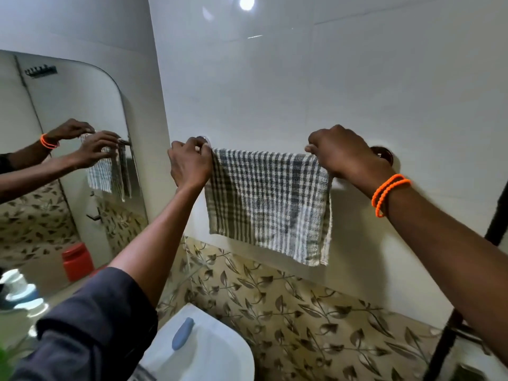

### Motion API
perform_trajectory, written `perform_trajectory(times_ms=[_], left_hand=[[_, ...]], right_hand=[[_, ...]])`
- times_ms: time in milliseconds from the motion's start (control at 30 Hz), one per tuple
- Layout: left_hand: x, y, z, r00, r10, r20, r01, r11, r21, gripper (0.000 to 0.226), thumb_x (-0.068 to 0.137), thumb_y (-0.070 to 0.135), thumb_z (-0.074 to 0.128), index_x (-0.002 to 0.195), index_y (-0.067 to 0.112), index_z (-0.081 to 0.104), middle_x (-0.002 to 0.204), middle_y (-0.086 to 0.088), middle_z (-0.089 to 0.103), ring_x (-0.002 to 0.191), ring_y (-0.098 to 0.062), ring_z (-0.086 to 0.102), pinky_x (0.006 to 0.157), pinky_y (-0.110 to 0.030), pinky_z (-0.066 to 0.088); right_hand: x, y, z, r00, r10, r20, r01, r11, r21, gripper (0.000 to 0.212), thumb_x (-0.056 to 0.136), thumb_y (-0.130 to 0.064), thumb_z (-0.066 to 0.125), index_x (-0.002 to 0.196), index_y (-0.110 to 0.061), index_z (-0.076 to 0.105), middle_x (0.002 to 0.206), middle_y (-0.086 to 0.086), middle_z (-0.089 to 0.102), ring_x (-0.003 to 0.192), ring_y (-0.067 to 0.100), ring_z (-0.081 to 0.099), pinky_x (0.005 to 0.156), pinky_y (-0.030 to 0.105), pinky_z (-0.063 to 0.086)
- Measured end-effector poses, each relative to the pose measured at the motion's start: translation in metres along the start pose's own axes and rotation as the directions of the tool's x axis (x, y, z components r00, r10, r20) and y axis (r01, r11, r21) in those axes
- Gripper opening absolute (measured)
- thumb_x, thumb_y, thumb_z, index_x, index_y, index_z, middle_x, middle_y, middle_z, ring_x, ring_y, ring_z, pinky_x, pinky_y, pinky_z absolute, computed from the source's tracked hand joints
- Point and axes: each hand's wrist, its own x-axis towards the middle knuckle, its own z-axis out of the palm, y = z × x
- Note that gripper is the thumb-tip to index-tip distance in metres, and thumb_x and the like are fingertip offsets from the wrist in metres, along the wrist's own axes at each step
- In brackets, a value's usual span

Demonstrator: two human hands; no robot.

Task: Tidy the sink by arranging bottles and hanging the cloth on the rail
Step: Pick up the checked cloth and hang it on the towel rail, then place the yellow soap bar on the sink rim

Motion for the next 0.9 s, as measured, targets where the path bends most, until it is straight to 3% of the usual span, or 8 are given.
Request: perform_trajectory(times_ms=[167,267,333,433,600,733,800,900], left_hand=[[-0.005,-0.01,-0.002,0.999,0.032,-0.025,-0.036,0.989,-0.144,0.028,0.096,0.042,0.055,0.114,0.03,0.072,0.122,-0.009,0.058,0.123,-0.026,0.055,0.091,-0.028,0.041],[-0.013,-0.018,-0.001,0.995,0.02,-0.098,-0.034,0.989,-0.146,0.03,0.098,0.043,0.053,0.119,0.029,0.069,0.122,-0.008,0.058,0.122,-0.023,0.054,0.088,-0.027,0.039],[-0.032,-0.027,0.003,0.992,-0.004,-0.124,-0.013,0.99,-0.142,0.028,0.099,0.043,0.052,0.119,0.028,0.066,0.122,-0.007,0.057,0.119,-0.022,0.053,0.086,-0.028,0.039],[-0.078,-0.056,0.013,0.995,-0.084,-0.061,0.076,0.989,-0.128,0.026,0.1,0.039,0.056,0.117,0.023,0.068,0.122,-0.006,0.059,0.114,-0.021,0.056,0.084,-0.029,0.038],[-0.18,-0.16,0.011,0.948,-0.31,0.076,0.313,0.949,-0.033,0.022,0.089,0.025,0.061,0.096,0.014,0.078,0.101,-0.015,0.074,0.097,-0.034,0.068,0.079,-0.035,0.049],[-0.256,-0.24,-0.025,0.851,-0.508,0.132,0.499,0.861,0.094,0.023,0.085,0.02,0.058,0.069,0.006,0.067,0.075,-0.02,0.07,0.077,-0.037,0.07,0.061,-0.034,0.043],[-0.286,-0.27,-0.049,0.821,-0.564,0.088,0.553,0.824,0.125,0.032,0.088,0.017,0.059,0.058,0.011,0.049,0.072,-0.025,0.067,0.074,-0.037,0.069,0.059,-0.034,0.035],[-0.326,-0.323,-0.087,0.763,-0.646,0.013,0.627,0.745,0.227,0.031,0.091,0.019,0.06,0.062,0.018,0.051,0.078,-0.019,0.071,0.08,-0.036,0.07,0.062,-0.032,0.038]], right_hand=[[-0.003,-0.012,-0.002,0.95,-0.056,-0.309,0.039,0.997,-0.059,0.024,0.101,-0.029,0.056,0.099,-0.007,0.065,0.097,0.021,0.069,0.09,0.044,0.066,0.07,0.041,0.045],[-0.014,-0.041,0.007,0.839,-0.185,-0.511,0.215,0.977,-0.001,0.022,0.096,-0.03,0.059,0.09,-0.01,0.065,0.086,0.016,0.068,0.082,0.039,0.064,0.073,0.044,0.048],[-0.024,-0.066,0.027,0.823,-0.248,-0.511,0.327,0.943,0.07,0.023,0.095,-0.031,0.06,0.086,-0.011,0.064,0.08,0.013,0.066,0.077,0.035,0.062,0.07,0.042,0.049],[-0.04,-0.104,0.08,0.893,-0.269,-0.362,0.37,0.896,0.245,0.024,0.095,-0.032,0.059,0.084,-0.012,0.065,0.079,0.01,0.066,0.074,0.03,0.061,0.069,0.041,0.054],[-0.081,-0.16,0.196,0.971,-0.238,0.034,0.196,0.865,0.462,0.023,0.092,-0.035,0.061,0.082,-0.014,0.066,0.088,0.012,0.068,0.086,0.036,0.064,0.066,0.039,0.051],[-0.13,-0.214,0.277,0.911,-0.316,0.264,0.137,0.837,0.53,0.021,0.09,-0.032,0.059,0.078,-0.014,0.062,0.092,0.013,0.069,0.089,0.037,0.065,0.062,0.036,0.042],[-0.155,-0.243,0.31,0.862,-0.363,0.354,0.112,0.817,0.566,0.022,0.09,-0.03,0.059,0.077,-0.013,0.06,0.09,0.014,0.069,0.088,0.038,0.064,0.06,0.033,0.035],[-0.194,-0.297,0.353,0.775,-0.485,0.404,0.147,0.761,0.632,0.019,0.091,-0.029,0.06,0.081,-0.013,0.063,0.092,0.014,0.07,0.091,0.038,0.065,0.063,0.035,0.04]])
